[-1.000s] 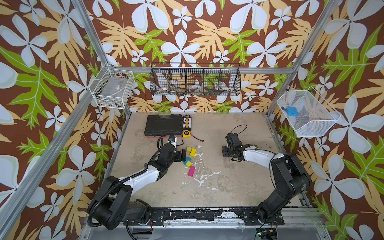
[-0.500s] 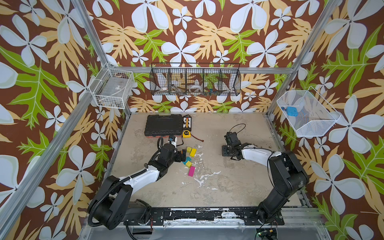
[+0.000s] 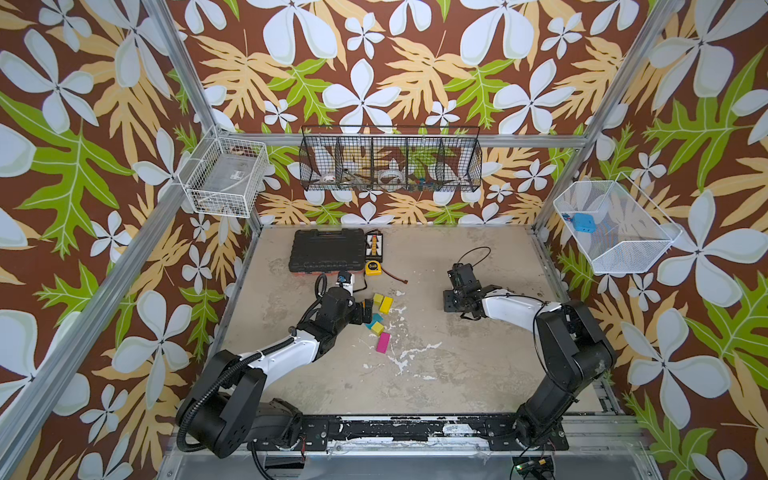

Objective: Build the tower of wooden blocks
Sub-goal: 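Lower the red block beside the pink block and open the right gripper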

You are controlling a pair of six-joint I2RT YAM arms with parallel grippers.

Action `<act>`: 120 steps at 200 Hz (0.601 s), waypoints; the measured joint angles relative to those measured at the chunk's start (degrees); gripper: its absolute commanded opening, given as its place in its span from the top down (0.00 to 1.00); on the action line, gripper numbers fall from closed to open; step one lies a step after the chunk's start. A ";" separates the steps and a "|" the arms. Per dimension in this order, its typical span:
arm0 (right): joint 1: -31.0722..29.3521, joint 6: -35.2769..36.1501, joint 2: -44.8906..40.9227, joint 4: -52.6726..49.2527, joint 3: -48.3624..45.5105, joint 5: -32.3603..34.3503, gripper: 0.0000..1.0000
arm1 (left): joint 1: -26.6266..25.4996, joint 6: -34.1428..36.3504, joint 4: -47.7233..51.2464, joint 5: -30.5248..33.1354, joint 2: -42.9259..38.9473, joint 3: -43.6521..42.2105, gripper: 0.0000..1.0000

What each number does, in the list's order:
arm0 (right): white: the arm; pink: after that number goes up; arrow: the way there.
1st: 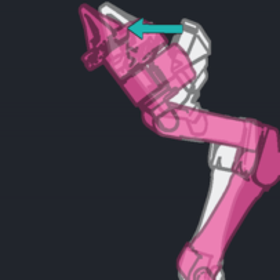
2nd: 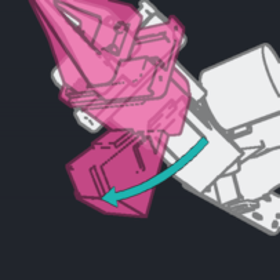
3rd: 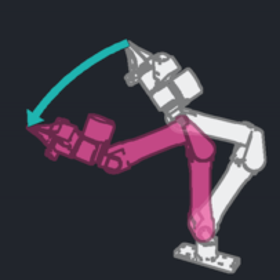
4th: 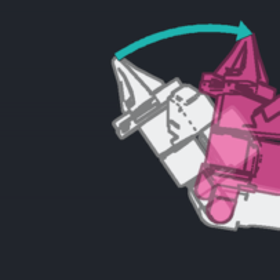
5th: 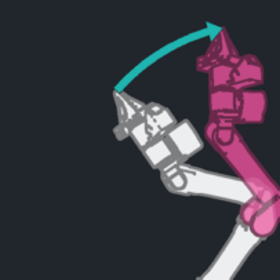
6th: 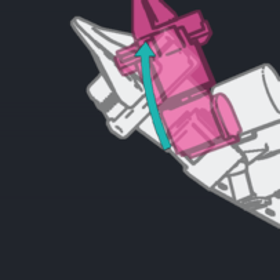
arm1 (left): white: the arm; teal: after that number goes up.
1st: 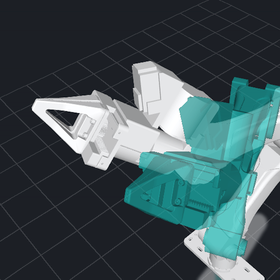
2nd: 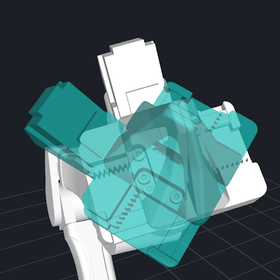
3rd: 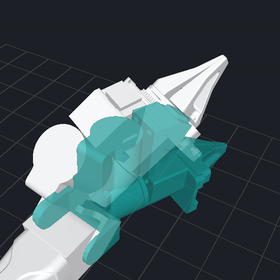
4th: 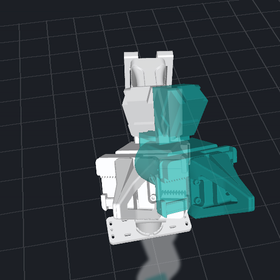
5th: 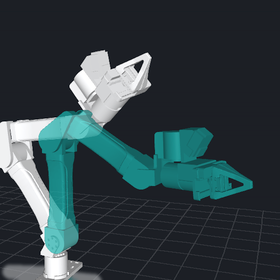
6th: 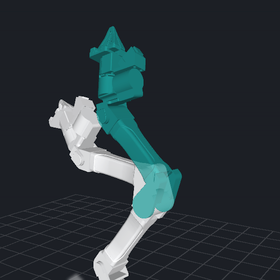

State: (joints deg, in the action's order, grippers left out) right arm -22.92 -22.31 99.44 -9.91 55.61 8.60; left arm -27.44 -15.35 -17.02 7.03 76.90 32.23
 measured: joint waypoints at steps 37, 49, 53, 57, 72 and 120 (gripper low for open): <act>0.02 -0.02 -0.59 0.11 -0.66 -0.35 0.36 | 0.00 0.00 0.00 -0.24 0.00 0.00 0.00; 0.00 -0.02 -0.83 0.11 -0.94 -0.70 0.35 | 0.00 0.00 0.00 -0.33 0.00 0.00 0.00; 0.00 -0.02 -0.85 0.11 -1.01 -0.74 0.35 | 0.00 0.00 0.00 -0.37 0.02 0.00 0.00; 0.00 -0.02 -0.85 0.11 -1.07 -0.76 0.34 | 0.00 0.00 0.00 -0.39 0.02 0.00 0.00; 0.00 -0.02 -0.85 0.07 -1.16 -0.85 0.34 | 0.00 0.00 0.00 -0.42 0.02 0.00 0.00; 0.00 -0.02 -0.85 0.07 -1.18 -0.90 0.32 | 0.00 0.00 0.00 -0.94 0.02 0.00 0.00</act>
State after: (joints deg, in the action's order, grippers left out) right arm -22.92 -22.33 98.59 -9.85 54.43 7.70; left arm -27.44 -15.35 -17.02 6.09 76.93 32.23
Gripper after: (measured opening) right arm 0.674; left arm 0.998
